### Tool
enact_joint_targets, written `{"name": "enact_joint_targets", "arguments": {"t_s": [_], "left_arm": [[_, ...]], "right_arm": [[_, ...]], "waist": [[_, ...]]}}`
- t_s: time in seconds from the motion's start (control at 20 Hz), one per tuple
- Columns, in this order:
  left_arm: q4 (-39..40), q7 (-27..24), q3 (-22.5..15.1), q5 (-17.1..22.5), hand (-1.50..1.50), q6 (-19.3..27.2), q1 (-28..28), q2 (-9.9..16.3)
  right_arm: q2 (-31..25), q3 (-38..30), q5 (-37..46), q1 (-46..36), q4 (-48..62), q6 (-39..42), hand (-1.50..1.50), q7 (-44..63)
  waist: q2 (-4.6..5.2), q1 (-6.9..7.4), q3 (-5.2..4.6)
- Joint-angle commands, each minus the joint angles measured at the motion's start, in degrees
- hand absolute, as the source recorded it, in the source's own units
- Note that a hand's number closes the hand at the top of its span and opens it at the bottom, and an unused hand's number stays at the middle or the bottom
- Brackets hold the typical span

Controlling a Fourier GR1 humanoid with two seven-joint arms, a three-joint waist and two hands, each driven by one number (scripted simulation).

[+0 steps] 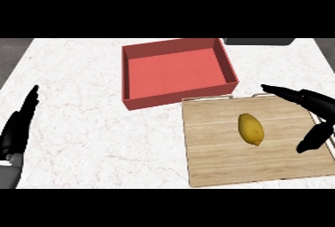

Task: Pick the lemon from the tray and place it in the cardboard box

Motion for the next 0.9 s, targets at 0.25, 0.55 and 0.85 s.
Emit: {"name": "enact_joint_targets", "arguments": {"t_s": [0.25, 0.55, 0.85], "left_arm": [[0.93, -2.42, 2.23, -2.66, 0.00, 0.00, 1.82, -2.05], [-5.17, 2.25, 4.17, -3.24, 0.00, -3.76, 3.15, -1.07], [2.52, -3.51, 6.36, -5.15, 0.00, -4.70, 0.53, -4.29]], "right_arm": [[7.68, 2.69, 7.58, -2.83, -2.10, 2.83, -1.50, 9.04], [10.88, 0.89, 12.93, -2.07, -0.85, 2.66, -1.50, 7.91], [12.74, -3.16, 15.62, -6.40, 3.67, 6.54, -1.50, 5.45]], "waist": [[-0.18, -0.65, -0.01], [-0.19, -0.42, 0.03], [-0.04, -0.46, 0.02]]}}
